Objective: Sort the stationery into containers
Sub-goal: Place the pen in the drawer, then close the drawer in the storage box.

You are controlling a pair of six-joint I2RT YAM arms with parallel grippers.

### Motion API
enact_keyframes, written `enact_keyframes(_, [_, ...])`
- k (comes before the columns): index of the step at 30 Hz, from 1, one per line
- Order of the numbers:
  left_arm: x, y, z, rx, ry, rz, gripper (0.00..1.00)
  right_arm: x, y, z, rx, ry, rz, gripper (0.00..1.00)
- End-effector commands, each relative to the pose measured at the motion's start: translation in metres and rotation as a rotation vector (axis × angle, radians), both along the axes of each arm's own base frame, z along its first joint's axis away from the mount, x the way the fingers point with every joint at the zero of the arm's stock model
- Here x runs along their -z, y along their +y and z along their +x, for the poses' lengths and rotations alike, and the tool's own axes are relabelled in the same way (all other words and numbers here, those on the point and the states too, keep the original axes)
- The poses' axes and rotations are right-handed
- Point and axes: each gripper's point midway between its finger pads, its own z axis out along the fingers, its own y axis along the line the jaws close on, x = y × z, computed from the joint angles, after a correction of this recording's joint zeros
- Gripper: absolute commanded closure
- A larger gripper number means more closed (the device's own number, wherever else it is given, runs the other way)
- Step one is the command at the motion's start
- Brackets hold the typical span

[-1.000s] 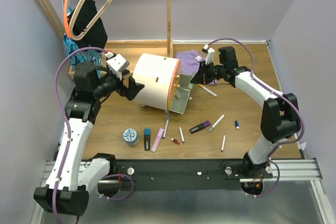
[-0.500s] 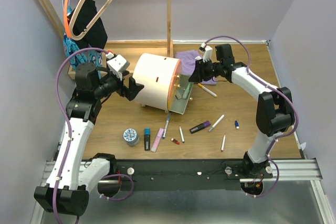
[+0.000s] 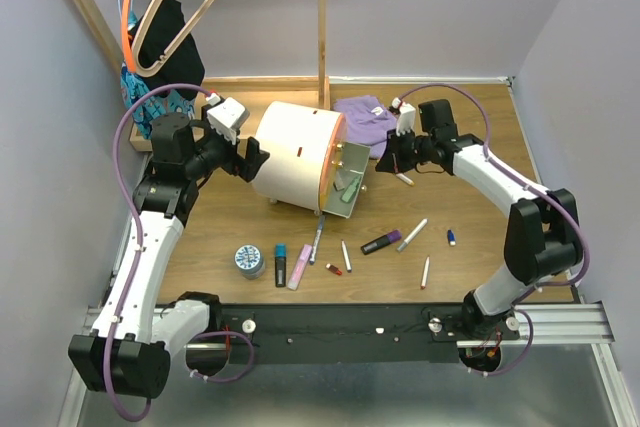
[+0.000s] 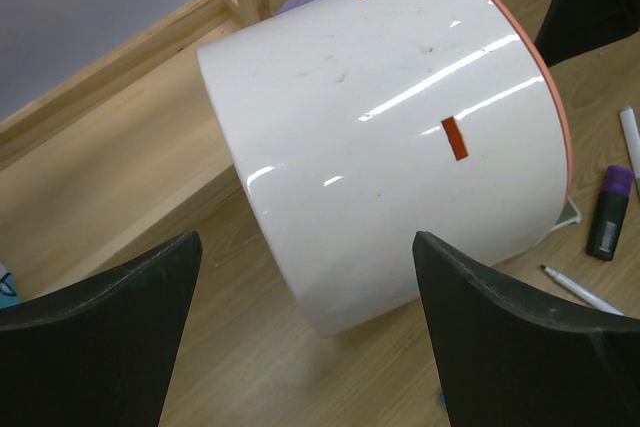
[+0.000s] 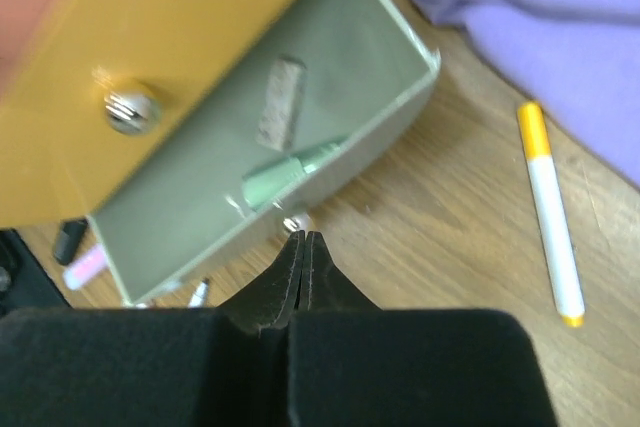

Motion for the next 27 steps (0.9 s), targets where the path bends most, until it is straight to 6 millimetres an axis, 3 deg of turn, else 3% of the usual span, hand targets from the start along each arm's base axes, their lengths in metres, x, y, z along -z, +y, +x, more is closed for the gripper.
enact_keyframes(1, [-0.004,0.013,0.01,-0.062,-0.048,0.054,0.05,0.028,-0.017,-0.002,-0.006,0.005,-0.103,0.99])
enact_keyframes(7, [-0.004,0.015,0.009,-0.081,-0.05,0.05,0.05,0.041,-0.007,0.008,-0.024,0.041,-0.077,0.99])
enact_keyframes(15, [0.005,0.053,0.03,-0.295,-0.084,0.141,0.04,0.04,0.012,0.022,-0.061,0.074,-0.03,0.99])
enact_keyframes(27, [0.044,0.044,0.041,-0.252,-0.009,0.134,0.04,0.047,0.041,0.015,-0.08,0.136,0.029,0.99])
